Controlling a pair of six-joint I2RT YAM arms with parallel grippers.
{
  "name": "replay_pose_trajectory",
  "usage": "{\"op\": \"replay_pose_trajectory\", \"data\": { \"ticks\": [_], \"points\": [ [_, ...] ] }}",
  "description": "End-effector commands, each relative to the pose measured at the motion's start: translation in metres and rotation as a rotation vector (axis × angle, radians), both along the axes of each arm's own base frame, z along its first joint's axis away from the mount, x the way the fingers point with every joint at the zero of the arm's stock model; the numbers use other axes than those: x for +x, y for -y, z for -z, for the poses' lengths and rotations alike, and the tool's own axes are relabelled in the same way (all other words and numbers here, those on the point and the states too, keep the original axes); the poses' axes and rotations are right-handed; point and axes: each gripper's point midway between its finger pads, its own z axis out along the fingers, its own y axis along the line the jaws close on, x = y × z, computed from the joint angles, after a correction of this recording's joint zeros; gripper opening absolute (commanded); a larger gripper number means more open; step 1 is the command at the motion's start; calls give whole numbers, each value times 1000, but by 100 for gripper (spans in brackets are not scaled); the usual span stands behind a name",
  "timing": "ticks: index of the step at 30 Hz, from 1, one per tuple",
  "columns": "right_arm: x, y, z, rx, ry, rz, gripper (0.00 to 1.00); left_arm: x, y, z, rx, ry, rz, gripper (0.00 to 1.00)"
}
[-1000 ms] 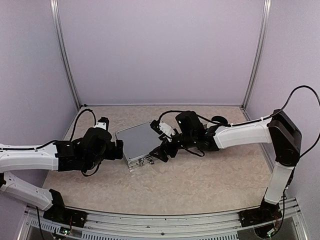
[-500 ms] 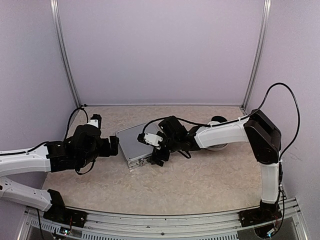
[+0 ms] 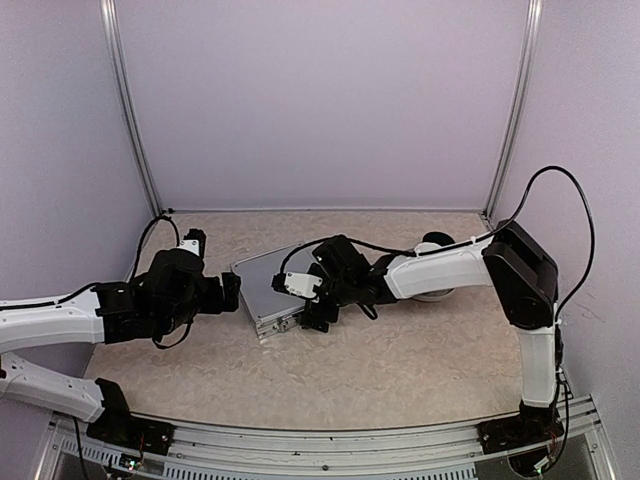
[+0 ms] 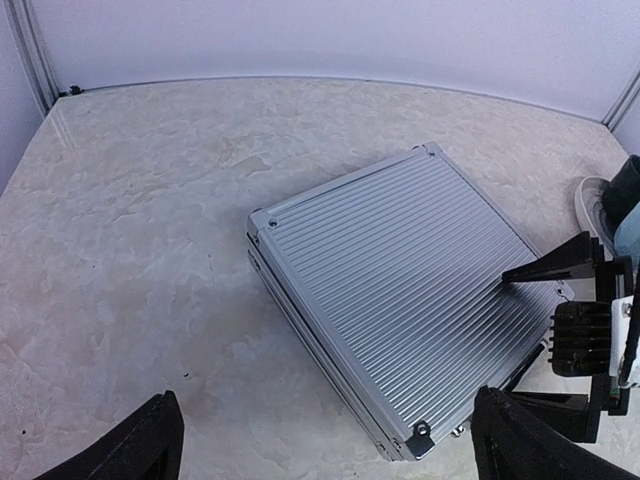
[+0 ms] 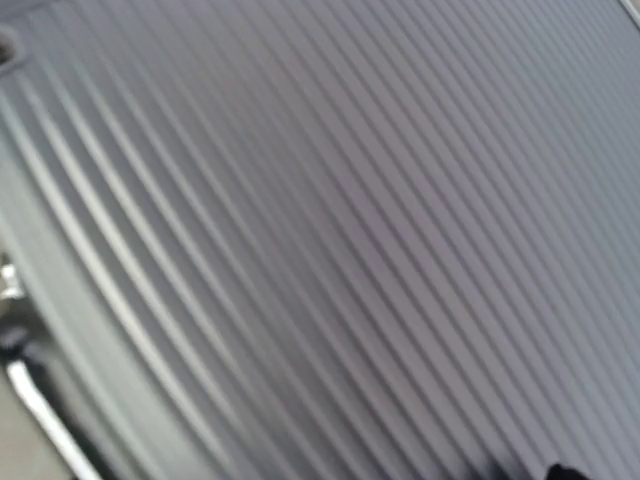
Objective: Pack up texas hold em set
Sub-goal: Close the middle-side button of the box on the chip case.
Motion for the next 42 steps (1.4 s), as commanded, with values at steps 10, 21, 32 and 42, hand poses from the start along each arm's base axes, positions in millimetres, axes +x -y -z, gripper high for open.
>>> {"op": "replay_pose_trajectory", "data": {
  "ticks": [10,21,32,42],
  "points": [
    [4,25,58,-224,72,45,98,2,1,16,15,-27,10,99],
    [13,40,64,-298,149,65,98,2,-1,16,13,-25,5,99],
    [12,30,30,-179,149,79,99,4,-3,17,20,-23,-5,99],
    [-1,22,-60,94,90,68,99,6,-13,9,3,-5,-44,99]
  ]
}}
